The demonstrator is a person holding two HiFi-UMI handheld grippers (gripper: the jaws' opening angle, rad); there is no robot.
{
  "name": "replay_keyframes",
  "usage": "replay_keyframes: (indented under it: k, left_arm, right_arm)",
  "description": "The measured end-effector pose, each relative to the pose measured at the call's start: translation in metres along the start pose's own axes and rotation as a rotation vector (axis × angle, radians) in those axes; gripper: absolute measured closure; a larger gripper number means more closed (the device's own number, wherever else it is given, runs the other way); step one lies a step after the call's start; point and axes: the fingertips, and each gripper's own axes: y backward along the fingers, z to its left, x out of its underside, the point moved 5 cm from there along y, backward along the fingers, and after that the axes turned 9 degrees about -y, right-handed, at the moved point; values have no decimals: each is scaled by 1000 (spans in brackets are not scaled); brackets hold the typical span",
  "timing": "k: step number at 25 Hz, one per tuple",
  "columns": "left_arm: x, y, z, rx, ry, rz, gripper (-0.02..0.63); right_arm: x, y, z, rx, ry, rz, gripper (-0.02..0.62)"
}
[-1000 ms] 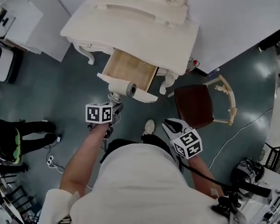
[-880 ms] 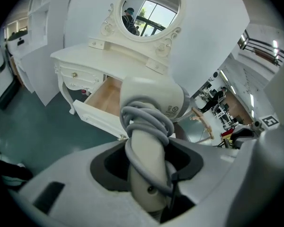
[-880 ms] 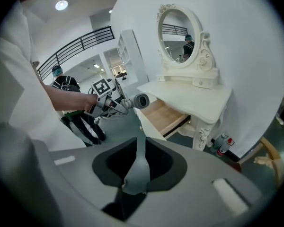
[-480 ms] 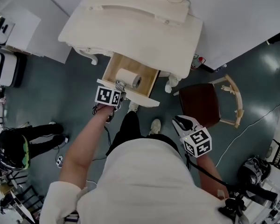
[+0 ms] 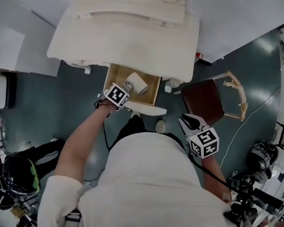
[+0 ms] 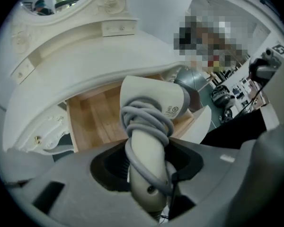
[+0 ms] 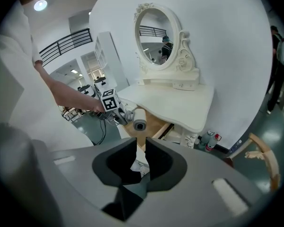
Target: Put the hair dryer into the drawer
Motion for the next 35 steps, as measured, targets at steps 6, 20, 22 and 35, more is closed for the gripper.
replay_keyframes:
  k: [6,20,22,35]
  left_arm:
    - [-10,-27,19,96,-225,77,407]
    - [-42,-78,43,214,-491,18,407]
    - [-44,-82,45,223,-510,7,407]
    - [-51,-112,53,206,-579,-64,403]
  right_arm:
    - [-13,-20,14,70,-62,-4,535]
    - [-19,-49,43,221,-216,-7,535]
    - [-19,-51,46,238,-235,-8,535]
    - [-7,-45,59,331,-343,9,535]
